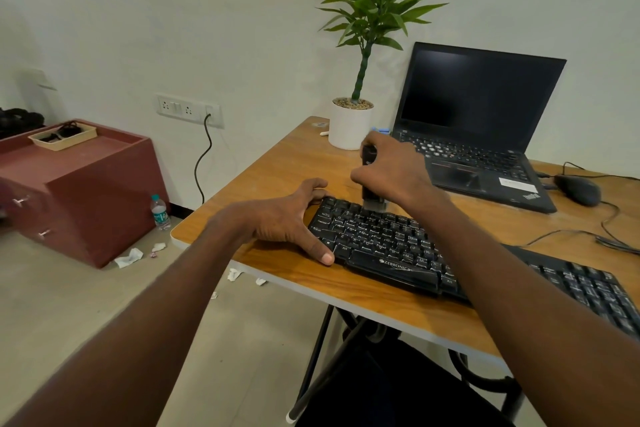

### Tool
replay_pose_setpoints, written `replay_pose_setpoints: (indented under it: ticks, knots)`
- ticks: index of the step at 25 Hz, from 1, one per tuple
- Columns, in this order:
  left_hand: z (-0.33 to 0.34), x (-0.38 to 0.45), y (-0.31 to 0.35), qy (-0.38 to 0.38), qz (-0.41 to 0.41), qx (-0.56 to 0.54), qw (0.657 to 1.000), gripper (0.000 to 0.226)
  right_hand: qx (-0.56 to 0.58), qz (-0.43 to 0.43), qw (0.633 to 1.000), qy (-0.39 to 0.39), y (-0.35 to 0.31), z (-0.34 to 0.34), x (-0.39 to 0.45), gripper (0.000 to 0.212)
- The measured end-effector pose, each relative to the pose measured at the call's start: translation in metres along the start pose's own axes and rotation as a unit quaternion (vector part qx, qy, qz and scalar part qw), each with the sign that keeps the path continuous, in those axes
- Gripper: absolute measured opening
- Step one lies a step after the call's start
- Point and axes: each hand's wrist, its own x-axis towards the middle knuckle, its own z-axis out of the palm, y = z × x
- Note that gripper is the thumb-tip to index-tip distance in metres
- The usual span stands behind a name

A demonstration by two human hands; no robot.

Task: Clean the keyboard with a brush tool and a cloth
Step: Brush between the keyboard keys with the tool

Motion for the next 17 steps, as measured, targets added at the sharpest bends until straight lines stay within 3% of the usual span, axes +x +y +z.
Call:
replay_pose_setpoints:
  ticks: [3,7,10,14,17]
  knots:
    - [0.001,0.000,0.000,0.002,0.004,-0.001,1.000,0.143,0.084,-0.013,0.996,-0.032,-0.002,0.004,-0.005,0.043]
    - [0.000,0.001,-0.002,0.003,0.002,0.002,1.000,0.141,-0.044,-0.012,0.999,-0.004,0.000,-0.003,-0.001,0.049]
    - [0.000,0.001,-0.002,0.001,0.007,0.000,1.000,0.142,0.058,-0.055,0.995,-0.053,-0.002,0.000,-0.010,0.049]
    - [0.000,0.001,-0.003,0.002,0.006,0.002,1.000,0.142,-0.064,-0.036,0.997,-0.028,-0.001,-0.007,-0.012,0.051]
    - [0.000,0.001,-0.003,0.003,0.012,-0.002,1.000,0.141,0.049,-0.082,0.995,-0.002,-0.007,0.005,-0.018,0.047]
